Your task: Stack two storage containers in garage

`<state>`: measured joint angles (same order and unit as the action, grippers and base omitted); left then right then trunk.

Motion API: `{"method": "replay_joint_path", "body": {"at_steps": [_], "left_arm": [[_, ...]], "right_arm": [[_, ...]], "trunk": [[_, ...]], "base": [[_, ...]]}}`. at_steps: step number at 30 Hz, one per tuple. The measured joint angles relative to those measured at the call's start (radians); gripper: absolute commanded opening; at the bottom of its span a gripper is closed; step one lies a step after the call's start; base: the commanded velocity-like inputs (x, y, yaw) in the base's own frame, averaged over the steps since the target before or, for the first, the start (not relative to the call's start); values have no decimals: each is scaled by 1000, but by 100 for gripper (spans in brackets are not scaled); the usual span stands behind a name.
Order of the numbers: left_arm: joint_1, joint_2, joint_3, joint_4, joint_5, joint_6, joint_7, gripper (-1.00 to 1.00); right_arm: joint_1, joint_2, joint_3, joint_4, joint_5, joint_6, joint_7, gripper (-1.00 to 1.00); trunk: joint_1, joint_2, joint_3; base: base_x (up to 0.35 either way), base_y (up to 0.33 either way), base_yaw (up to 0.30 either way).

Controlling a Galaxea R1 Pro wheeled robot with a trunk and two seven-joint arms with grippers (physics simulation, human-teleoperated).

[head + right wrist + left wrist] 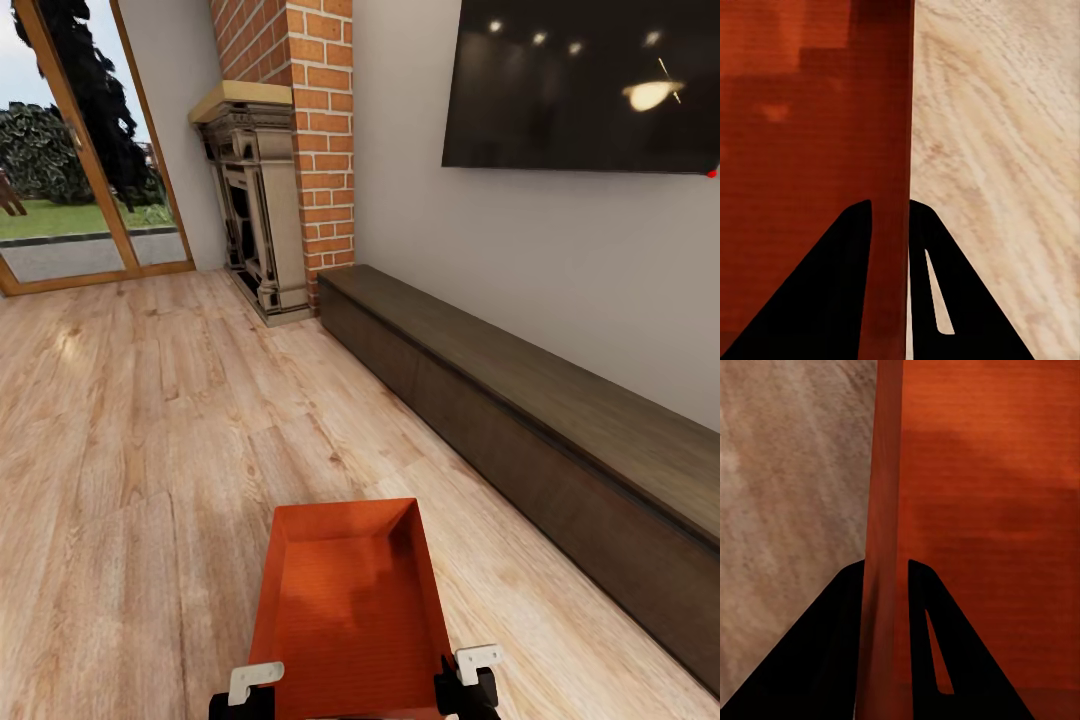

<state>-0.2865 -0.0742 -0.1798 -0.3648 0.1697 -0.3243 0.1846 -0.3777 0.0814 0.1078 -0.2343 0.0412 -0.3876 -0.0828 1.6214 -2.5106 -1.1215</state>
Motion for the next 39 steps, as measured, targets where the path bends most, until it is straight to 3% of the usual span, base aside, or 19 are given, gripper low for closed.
{"method": "replay_joint_path", "body": {"at_steps": [8, 39], "left_arm": [[0, 0, 0, 0, 0, 0, 0, -100], [0, -1, -2, 0, 4, 0, 1, -100]], "right_arm": [[0, 0, 0, 0, 0, 0, 0, -100], [0, -1, -1, 1, 2, 0, 0, -100]], "trunk": [[0, 0, 0], [-14, 7, 120]], "base": [[0, 0, 0], [0, 0, 0]]}}
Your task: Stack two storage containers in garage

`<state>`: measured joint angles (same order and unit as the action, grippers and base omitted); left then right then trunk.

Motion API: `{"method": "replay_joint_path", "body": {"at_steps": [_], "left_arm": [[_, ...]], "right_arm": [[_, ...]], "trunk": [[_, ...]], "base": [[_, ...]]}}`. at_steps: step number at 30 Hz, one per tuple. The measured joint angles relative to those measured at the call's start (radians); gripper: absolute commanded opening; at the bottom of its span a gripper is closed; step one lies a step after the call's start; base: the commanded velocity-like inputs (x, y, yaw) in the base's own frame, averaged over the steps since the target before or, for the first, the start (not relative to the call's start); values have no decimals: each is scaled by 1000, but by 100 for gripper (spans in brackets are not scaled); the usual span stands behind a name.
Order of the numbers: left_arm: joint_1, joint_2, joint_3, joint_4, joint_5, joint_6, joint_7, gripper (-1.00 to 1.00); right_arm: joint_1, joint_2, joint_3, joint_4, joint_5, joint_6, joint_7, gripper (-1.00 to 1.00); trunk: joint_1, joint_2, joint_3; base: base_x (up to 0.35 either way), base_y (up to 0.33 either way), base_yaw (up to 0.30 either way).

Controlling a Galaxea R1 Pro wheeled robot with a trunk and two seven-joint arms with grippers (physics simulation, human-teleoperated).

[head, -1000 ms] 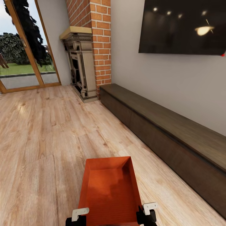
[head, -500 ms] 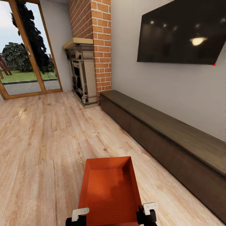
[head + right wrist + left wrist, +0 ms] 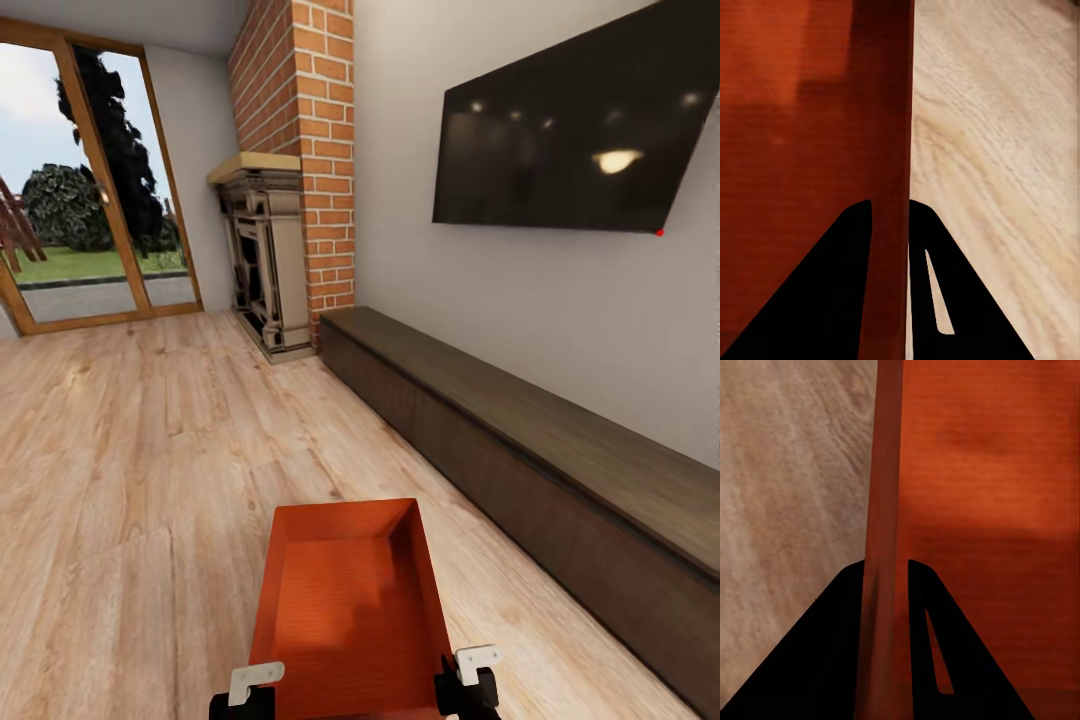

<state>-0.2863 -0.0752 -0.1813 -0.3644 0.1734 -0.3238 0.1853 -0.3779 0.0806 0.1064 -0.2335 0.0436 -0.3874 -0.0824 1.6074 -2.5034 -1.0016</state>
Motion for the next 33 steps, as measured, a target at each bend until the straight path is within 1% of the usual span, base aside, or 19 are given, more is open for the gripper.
{"method": "replay_joint_path", "body": {"at_steps": [16, 29, 33], "left_arm": [[0, 0, -1, 0, -1, 1, 0, -100], [0, 0, -1, -1, -1, 0, 0, -100], [0, 0, -3, 0, 4, -1, 1, -100]], "right_arm": [[0, 0, -1, 3, -1, -3, 1, -100], [0, 0, -1, 3, 0, -4, 0, -100], [0, -1, -1, 2, 3, -3, 0, -100]], "trunk": [[-7, 4, 62], [-57, 95, 103], [-72, 123, 115]], "base": [[0, 0, 0], [0, 0, 0], [0, 0, 0]]}}
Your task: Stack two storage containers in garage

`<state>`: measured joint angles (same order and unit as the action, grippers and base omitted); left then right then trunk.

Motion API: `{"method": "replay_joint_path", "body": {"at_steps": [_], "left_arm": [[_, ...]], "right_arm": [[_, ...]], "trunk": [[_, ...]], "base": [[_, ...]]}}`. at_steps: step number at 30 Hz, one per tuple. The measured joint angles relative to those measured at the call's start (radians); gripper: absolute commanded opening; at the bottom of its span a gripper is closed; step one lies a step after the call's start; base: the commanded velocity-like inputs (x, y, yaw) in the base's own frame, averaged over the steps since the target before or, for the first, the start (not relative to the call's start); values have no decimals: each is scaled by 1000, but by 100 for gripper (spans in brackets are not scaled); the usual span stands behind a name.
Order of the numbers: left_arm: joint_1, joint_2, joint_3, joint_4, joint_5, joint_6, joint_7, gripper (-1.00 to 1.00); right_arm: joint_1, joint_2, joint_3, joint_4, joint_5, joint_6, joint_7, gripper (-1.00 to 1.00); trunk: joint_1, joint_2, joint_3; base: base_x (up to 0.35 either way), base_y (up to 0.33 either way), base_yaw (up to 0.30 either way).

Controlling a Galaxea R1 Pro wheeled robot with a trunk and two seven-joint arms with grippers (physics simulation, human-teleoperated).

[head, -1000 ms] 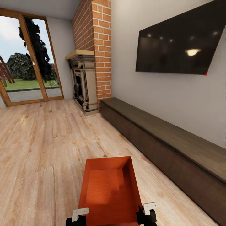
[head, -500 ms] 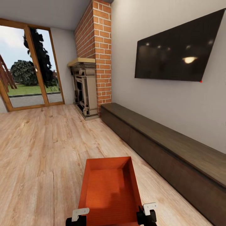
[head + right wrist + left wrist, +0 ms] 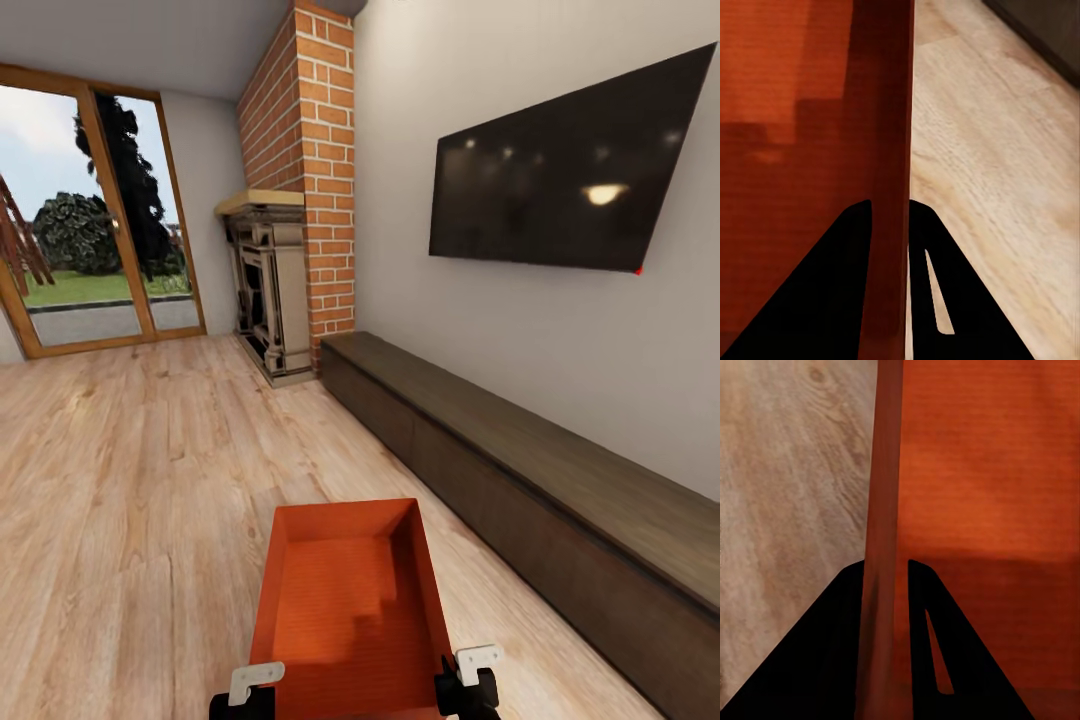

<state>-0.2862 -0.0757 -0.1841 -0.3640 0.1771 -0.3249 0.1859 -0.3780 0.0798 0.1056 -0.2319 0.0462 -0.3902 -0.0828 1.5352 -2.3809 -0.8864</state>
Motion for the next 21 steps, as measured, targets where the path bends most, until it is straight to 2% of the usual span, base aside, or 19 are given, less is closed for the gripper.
{"method": "replay_joint_path", "body": {"at_steps": [21], "left_arm": [[0, 1, -1, 0, -1, 0, 0, -100]], "right_arm": [[0, 1, -1, 3, -2, -3, 0, -100]], "trunk": [[-81, 147, 66]], "base": [[0, 0, 0]]}}
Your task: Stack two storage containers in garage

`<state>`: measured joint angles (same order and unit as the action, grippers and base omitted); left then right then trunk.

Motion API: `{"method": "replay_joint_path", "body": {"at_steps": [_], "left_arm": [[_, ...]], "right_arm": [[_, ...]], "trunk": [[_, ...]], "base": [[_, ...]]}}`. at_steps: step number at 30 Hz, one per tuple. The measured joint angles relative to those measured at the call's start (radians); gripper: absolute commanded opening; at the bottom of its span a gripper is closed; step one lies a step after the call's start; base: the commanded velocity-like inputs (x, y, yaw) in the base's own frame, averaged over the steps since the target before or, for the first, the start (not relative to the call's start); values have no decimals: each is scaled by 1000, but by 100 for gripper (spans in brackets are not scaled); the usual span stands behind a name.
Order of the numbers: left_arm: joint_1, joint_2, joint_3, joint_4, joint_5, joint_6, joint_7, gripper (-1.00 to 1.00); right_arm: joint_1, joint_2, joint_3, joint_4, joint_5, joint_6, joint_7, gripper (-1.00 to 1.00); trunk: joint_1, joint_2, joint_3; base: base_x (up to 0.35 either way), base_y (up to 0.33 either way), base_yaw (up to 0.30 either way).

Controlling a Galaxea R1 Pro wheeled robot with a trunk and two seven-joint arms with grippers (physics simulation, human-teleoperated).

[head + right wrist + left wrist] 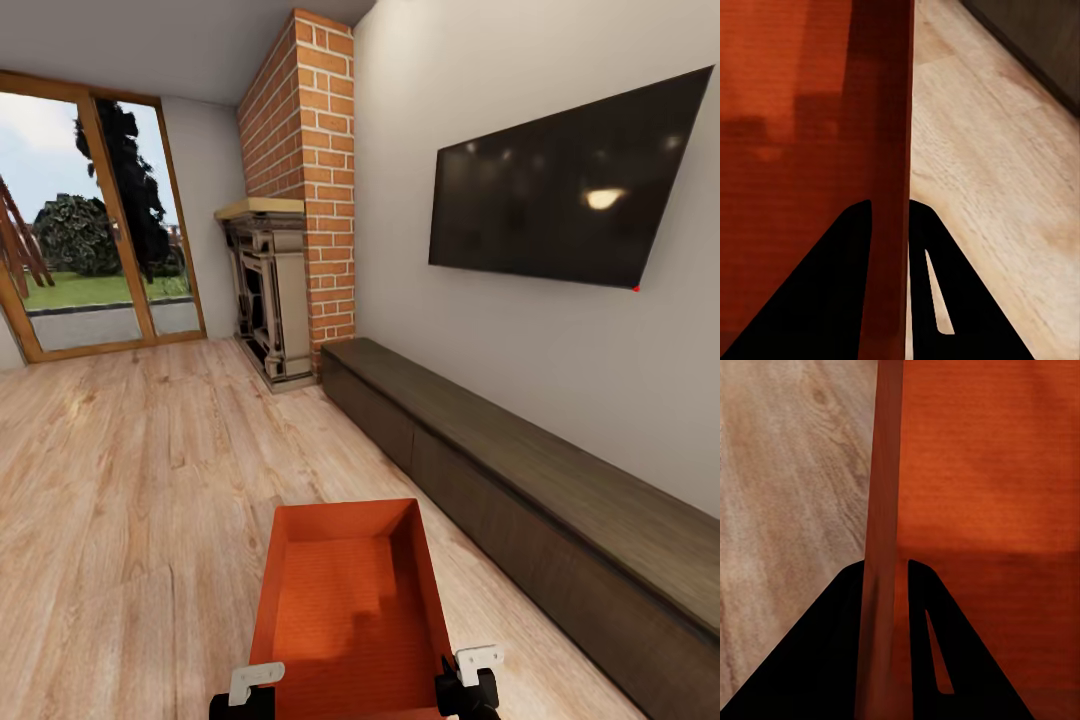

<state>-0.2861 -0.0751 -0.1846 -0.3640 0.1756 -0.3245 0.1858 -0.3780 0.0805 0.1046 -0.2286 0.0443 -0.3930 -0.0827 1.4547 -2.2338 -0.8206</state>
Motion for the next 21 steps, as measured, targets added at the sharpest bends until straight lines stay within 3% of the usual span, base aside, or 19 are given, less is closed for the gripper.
{"method": "replay_joint_path", "body": {"at_steps": [21], "left_arm": [[0, -1, -4, 1, 6, -1, 1, -100]], "right_arm": [[1, -1, 0, 0, 1, -2, 0, -100]], "trunk": [[-81, 147, 66]], "base": [[0, 0, 0]]}}
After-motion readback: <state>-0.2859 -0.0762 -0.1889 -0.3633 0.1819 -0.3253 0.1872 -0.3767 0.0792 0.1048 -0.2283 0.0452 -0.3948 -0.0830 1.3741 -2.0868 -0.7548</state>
